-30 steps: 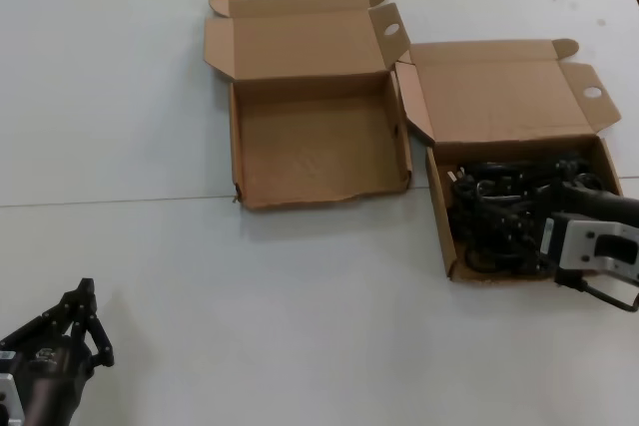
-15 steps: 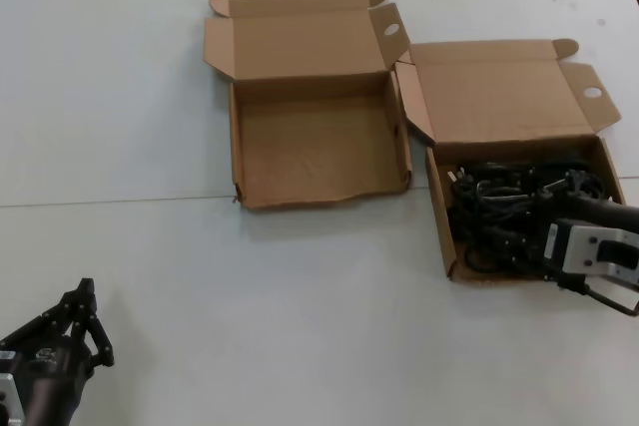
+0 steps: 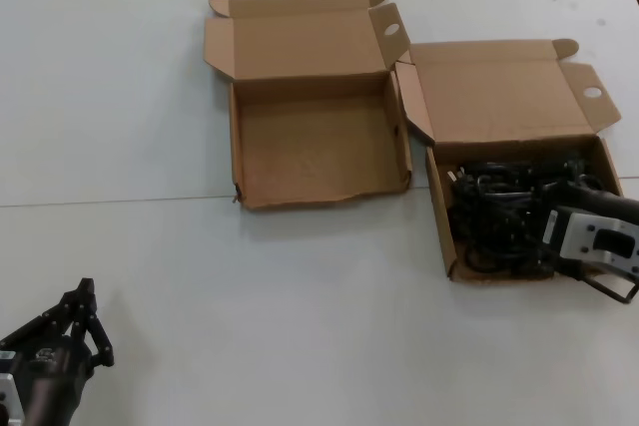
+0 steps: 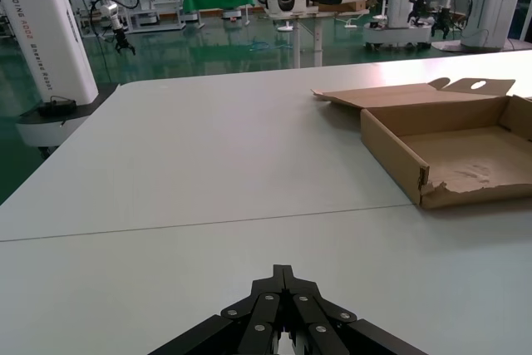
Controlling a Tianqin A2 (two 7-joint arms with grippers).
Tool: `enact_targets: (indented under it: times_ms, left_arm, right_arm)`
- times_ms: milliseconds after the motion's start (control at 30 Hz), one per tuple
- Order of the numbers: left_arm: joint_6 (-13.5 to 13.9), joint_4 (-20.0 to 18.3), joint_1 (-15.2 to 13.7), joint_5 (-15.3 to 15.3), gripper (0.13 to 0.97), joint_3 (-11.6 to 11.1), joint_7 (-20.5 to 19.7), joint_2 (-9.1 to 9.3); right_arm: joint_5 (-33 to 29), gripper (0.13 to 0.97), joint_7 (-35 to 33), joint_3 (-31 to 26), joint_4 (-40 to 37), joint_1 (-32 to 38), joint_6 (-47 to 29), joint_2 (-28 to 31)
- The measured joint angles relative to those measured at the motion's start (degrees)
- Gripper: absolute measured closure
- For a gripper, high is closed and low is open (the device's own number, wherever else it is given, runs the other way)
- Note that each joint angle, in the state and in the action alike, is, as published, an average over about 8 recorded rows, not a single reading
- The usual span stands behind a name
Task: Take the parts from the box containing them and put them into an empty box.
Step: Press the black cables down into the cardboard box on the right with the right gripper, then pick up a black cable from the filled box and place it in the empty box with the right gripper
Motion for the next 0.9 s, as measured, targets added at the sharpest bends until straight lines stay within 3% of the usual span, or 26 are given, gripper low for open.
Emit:
enact_targets:
  times_ms: [533, 900]
  left_arm:
    - [0.0, 0.0, 0.0, 0.0, 0.941, 0.0, 0.0, 0.0]
    - [0.0, 0.0, 0.0, 0.0, 0.941, 0.0, 0.0, 0.0]
  right_arm:
    - [2.82, 0.914, 0.0, -2.41, -3.41, 0.06, 4.65, 0.82]
    - [0.9, 0.934, 0.0, -0.5, 3.44, -0.39, 1.17, -0.26]
